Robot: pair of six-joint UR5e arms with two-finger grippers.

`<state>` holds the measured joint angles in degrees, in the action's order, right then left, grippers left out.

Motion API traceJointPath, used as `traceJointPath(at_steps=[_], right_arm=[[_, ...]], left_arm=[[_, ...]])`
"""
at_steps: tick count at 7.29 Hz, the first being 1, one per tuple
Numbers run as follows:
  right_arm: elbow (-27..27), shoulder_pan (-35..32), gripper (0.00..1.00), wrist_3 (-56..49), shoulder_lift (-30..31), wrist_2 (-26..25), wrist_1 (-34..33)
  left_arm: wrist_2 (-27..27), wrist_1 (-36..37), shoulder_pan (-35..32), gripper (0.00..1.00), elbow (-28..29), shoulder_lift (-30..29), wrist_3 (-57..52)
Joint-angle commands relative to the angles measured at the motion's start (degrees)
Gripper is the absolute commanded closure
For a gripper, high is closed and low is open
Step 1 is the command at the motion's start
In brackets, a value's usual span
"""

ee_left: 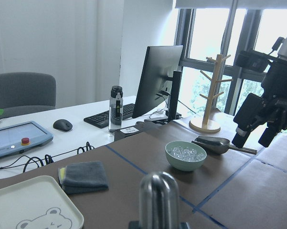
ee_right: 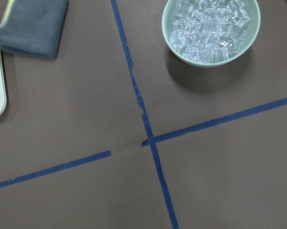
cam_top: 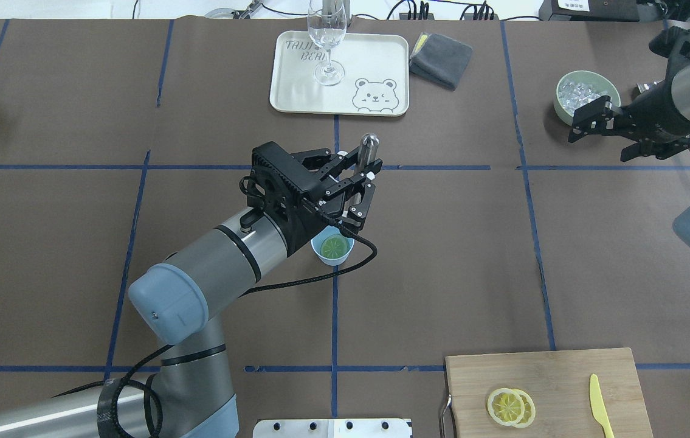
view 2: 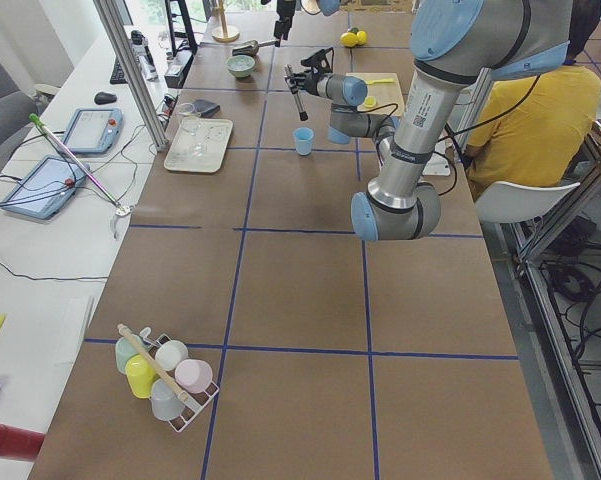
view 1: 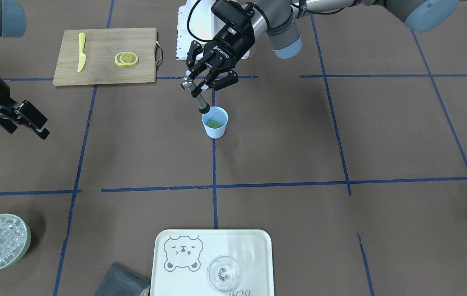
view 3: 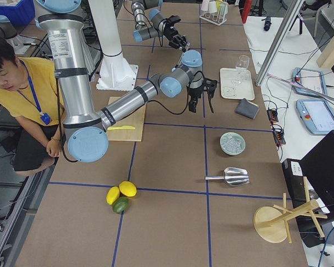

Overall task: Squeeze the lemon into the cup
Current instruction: 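Press the muddler down into the cup onto the lemon slice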

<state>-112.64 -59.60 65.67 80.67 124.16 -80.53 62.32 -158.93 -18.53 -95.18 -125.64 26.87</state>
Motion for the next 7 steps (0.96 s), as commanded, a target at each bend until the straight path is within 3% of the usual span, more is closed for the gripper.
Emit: traceJointPath(at_steps=[1, 7], right_arm=[[0.1, -0.2, 0.0, -0.1, 0.1, 0.3, 0.0], [0.8, -0.1, 0.0, -0.1, 0.0, 0.2, 0.0]], left_arm=[[-3.9, -0.8, 0.3, 1.0, 2.4, -0.1, -0.9], [-5.6, -2.0, 3.1, 1.0, 6.0, 0.2, -0.9]])
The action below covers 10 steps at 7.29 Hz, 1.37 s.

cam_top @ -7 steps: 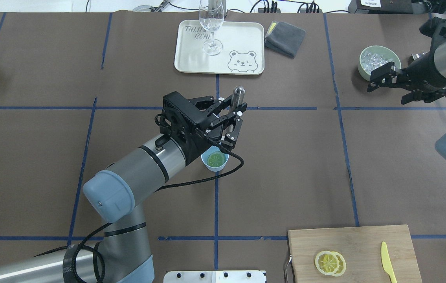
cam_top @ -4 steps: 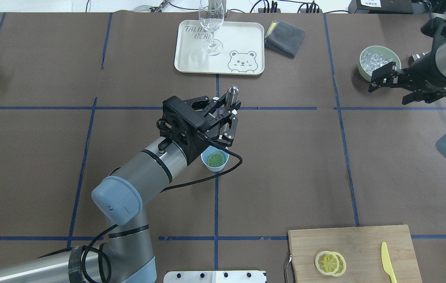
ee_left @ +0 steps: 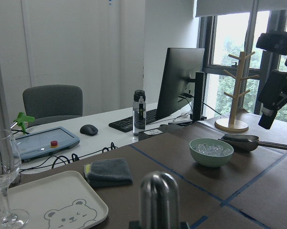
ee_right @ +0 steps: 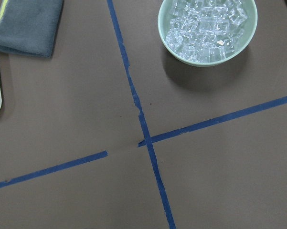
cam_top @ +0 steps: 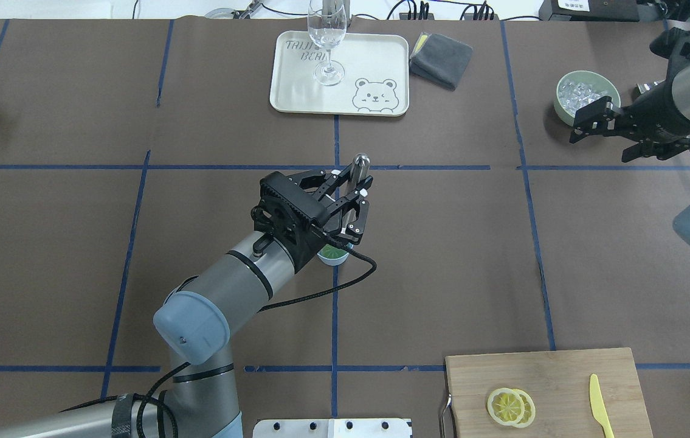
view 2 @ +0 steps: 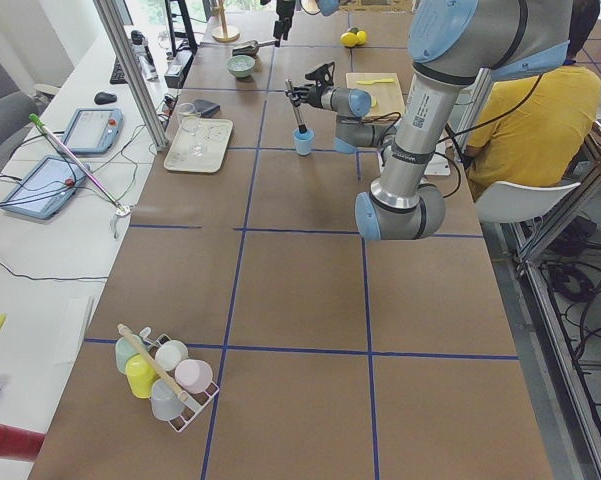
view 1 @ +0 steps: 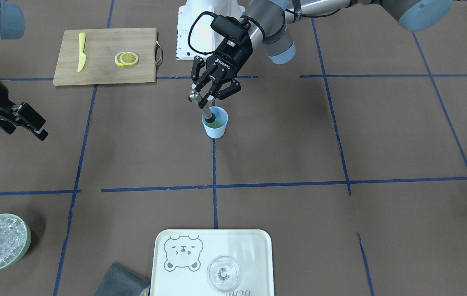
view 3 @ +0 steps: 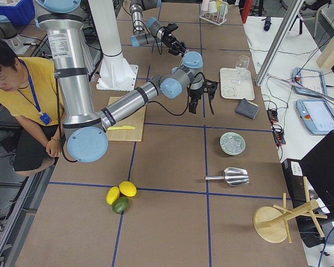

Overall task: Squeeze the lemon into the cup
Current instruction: 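Press the muddler down into the cup onto the lemon slice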

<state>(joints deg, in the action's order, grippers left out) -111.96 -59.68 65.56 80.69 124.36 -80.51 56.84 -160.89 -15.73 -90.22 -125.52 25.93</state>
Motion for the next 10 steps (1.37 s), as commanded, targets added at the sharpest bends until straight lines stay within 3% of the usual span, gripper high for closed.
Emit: traceJointPath(at_steps=[1, 3, 10], right_arm=[[0.3, 0.0, 0.0, 0.0, 0.0, -0.1, 0.0], [0.7, 0.0, 0.0, -0.1, -0.1, -0.1, 0.0], [1.0, 0.1, 0.0, 0.2, -0.7, -0.1, 0.0]], left_arm=[[-0.1, 0.0, 0.3, 1.0, 2.1, 0.1, 0.0], [-0.5, 0.0, 0.9, 1.0, 4.2, 0.2, 0.0], [-1.2, 0.0, 1.8, 1.0, 3.7, 0.5, -1.6]])
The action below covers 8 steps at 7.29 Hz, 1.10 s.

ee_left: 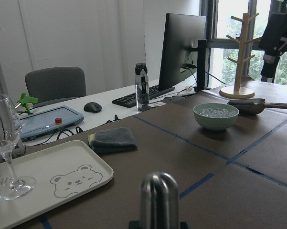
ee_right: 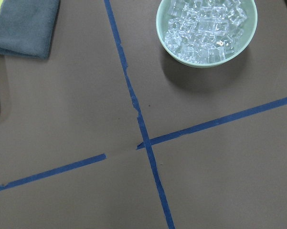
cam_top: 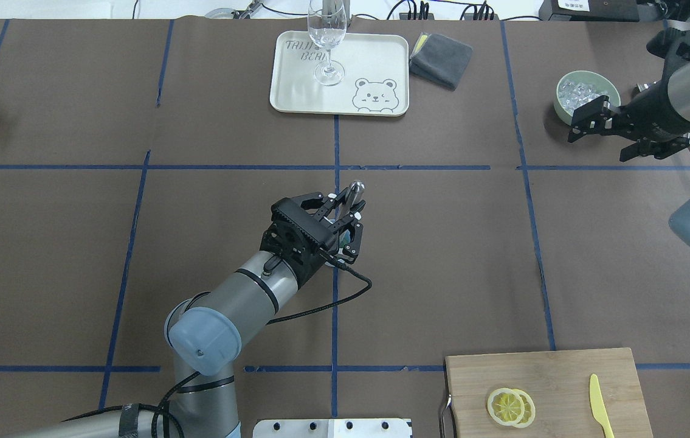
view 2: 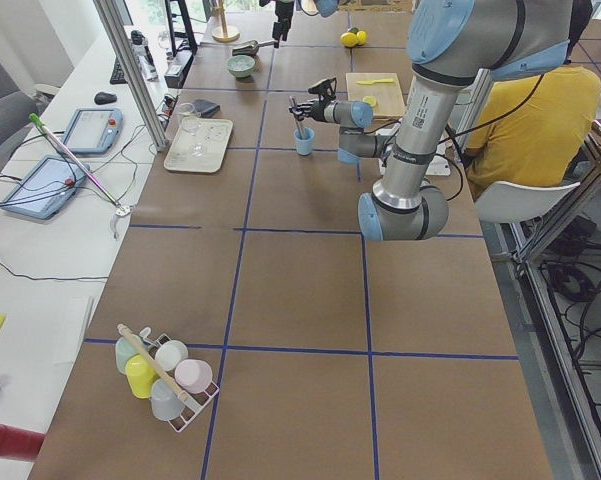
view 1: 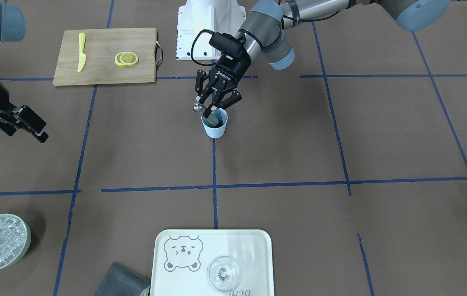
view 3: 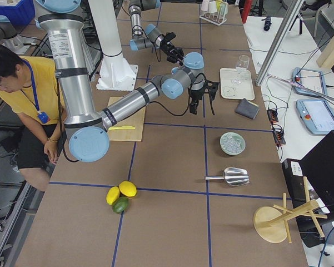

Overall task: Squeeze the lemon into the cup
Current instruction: 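Press the muddler down into the cup onto the lemon slice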

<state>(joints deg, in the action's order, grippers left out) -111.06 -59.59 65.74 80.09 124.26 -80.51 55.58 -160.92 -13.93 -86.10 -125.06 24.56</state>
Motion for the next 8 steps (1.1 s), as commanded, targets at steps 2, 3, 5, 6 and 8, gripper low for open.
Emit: traceJointPath(at_steps=[2, 3, 5, 6, 8], right_arm=[[0.1, 0.0, 0.0, 0.0, -0.2, 0.0, 0.0], [0.1, 0.0, 0.0, 0.1, -0.2, 0.0, 0.0], [0.0, 0.0, 0.0, 0.0, -0.2, 0.0, 0.0], [-0.1, -0.1, 0.0, 0.0, -0.1, 0.0, 0.0], [-0.3, 0.0, 0.0, 0.1, 0.2, 0.0, 0.1]], left_arm=[[0.2, 0.1, 0.0, 1.0, -6.0, -1.0, -7.2], [0.2, 0.3, -0.5, 1.0, -9.5, -1.0, -7.2], [0.1, 3.8, -1.2, 1.0, -10.1, -2.3, -3.0], [0.2, 6.5, -2.1, 1.0, -10.6, -2.4, 1.5], [0.4, 17.3, -5.0, 1.0, -15.3, -1.4, 4.9]])
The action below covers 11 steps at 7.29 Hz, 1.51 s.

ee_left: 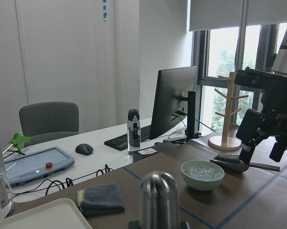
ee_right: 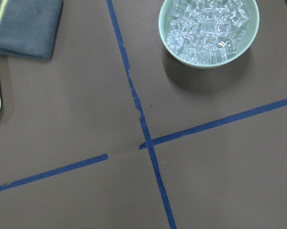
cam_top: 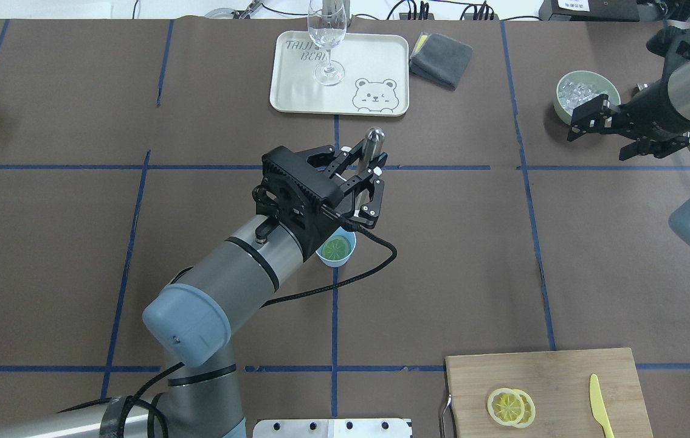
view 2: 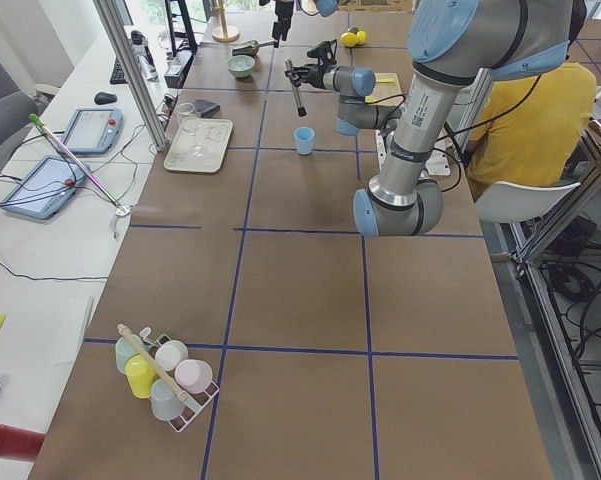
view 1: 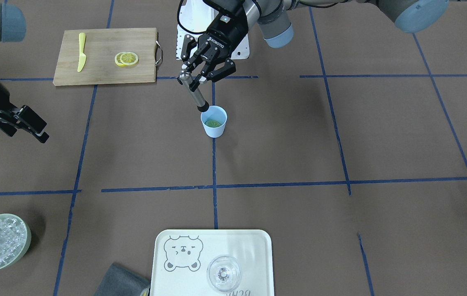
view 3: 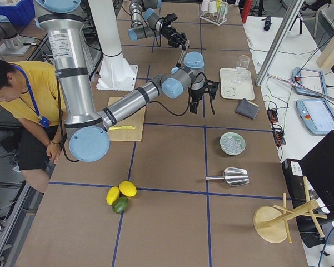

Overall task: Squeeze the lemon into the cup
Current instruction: 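Lift the muddler out of the cup and carry it back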

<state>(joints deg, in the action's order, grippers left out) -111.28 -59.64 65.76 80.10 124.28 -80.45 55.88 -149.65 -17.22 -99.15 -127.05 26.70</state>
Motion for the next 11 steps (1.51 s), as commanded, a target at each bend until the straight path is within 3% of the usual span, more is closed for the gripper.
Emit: traceJointPath(at_steps=[1, 2, 5, 6, 7, 8, 9, 11], right_arm=[[-0.1, 0.0, 0.0, 0.0, 0.4, 0.0, 0.0], [0.1, 0.1, 0.0, 0.0, 0.5, 0.0, 0.0], [0.2, 0.1, 0.0, 0.2, 0.7, 0.0, 0.0], [0.3, 0.1, 0.0, 0.2, 0.7, 0.0, 0.0], [0.2, 0.1, 0.0, 0.2, 0.6, 0.0, 0.0], [-0.1, 0.1, 0.0, 0.4, 0.5, -0.1, 0.0], [-0.3, 0.1, 0.0, 0.8, 0.5, 0.0, 0.0], [-0.9, 0.1, 0.0, 0.9, 0.6, 0.0, 0.0]], left_arm=[[0.5, 8.1, -3.3, 1.0, -3.3, 3.5, 4.4], [2.8, 8.3, -4.0, 1.0, -3.8, 7.8, 4.4], [29.4, 9.1, -18.1, 1.0, -4.4, 15.9, 14.7], [42.9, 11.8, -23.9, 1.0, -4.4, 18.3, 19.1], [51.3, 12.4, -28.0, 1.0, -4.6, 22.9, 19.3], [56.1, 12.6, -30.7, 1.0, -4.4, 29.3, 19.4], [62.8, 15.1, -34.2, 1.0, -2.6, 31.6, 19.9], [64.5, 33.7, -35.8, 1.0, -0.9, 31.1, 19.4]])
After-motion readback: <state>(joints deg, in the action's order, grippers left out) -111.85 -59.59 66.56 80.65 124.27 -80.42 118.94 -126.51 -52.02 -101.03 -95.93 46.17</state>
